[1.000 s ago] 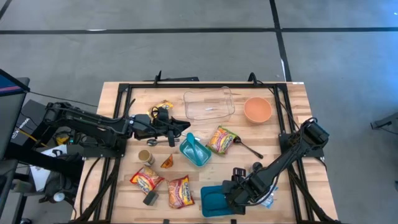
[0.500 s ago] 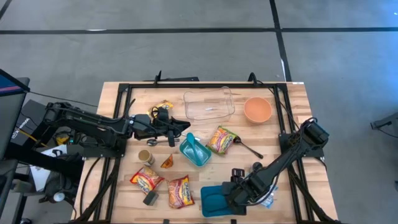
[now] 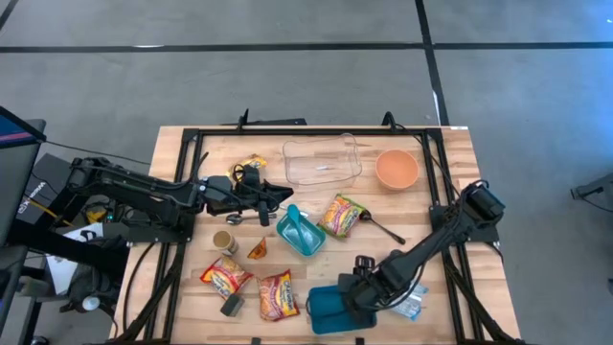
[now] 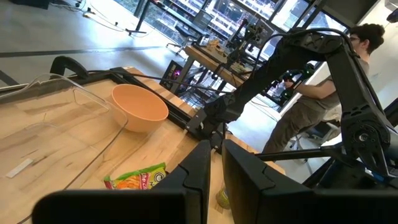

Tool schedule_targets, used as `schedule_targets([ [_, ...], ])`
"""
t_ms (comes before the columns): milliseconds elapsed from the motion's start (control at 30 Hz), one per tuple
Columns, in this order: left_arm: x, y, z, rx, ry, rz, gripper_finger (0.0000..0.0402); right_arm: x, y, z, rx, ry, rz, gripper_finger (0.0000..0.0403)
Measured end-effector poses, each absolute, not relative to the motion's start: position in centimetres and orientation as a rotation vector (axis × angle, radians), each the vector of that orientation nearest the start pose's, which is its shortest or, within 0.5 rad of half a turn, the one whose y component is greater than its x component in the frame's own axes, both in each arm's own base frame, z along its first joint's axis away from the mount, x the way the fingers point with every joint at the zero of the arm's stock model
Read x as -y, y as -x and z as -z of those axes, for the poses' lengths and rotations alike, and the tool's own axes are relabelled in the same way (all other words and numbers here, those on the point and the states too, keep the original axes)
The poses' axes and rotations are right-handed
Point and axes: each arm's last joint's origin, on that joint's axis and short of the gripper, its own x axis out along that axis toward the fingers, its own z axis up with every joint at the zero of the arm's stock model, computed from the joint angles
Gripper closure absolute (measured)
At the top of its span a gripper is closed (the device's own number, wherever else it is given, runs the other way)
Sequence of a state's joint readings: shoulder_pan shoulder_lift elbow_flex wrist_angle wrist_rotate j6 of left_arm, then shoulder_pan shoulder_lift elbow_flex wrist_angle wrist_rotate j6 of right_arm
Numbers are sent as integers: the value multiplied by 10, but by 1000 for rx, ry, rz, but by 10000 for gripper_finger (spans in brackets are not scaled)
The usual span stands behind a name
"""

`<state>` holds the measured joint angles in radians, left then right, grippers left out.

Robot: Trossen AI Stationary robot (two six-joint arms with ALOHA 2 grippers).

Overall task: Pick & Place Food Item
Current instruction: Put the yellow seasoning bottle into the blue bin, then put the black seasoning bottle into the blue bin

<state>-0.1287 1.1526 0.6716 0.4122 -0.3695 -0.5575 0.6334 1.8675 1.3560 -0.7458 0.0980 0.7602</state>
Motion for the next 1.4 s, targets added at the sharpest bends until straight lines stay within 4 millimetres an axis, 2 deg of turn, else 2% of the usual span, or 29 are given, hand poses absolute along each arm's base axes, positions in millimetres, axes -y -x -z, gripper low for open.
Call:
schedule_targets([
  [767, 22, -252, -278, 3, 537, -258, 366, -212, -305, -198, -1256, -227, 11, 152],
  [1167, 22, -252, -278, 3, 537, -257, 366, -215, -311, -228, -1219, -169, -1, 152],
  [1400, 22, -251, -278, 3, 537, -257, 366, -211, -310, -247, -1198, -82, 88, 152],
])
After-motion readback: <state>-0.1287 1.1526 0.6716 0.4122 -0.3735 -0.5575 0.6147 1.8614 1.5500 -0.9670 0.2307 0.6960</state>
